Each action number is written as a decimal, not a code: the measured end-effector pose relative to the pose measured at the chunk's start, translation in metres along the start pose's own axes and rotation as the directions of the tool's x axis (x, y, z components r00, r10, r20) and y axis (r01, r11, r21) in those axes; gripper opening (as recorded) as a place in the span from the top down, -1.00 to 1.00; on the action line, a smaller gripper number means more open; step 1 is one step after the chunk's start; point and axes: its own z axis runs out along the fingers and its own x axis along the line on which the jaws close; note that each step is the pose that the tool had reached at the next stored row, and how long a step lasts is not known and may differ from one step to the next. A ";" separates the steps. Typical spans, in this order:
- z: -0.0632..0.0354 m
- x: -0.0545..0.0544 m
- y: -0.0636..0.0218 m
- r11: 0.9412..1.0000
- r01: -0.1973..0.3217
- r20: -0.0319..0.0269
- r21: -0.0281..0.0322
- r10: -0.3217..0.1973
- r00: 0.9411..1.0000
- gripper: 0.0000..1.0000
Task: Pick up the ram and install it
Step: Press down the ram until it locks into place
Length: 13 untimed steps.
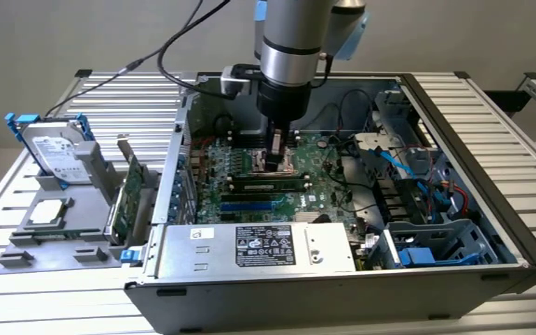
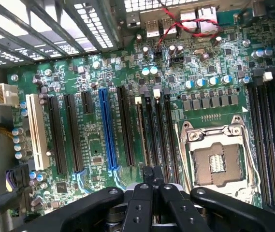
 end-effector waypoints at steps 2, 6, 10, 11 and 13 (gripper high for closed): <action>-0.0038 0.000 0.0003 1.000 -0.021 0.001 -0.001 0.021 1.000 0.79; -0.0065 0.000 0.0004 0.998 -0.056 0.003 -0.002 0.056 0.998 0.79; -0.0074 0.000 0.0005 0.995 -0.095 0.003 0.000 0.095 0.995 0.79; -0.0076 0.000 0.0005 0.995 -0.105 0.003 0.000 0.105 0.995 0.79; -0.0078 0.000 0.0005 0.992 -0.124 0.001 0.000 0.124 0.992 0.79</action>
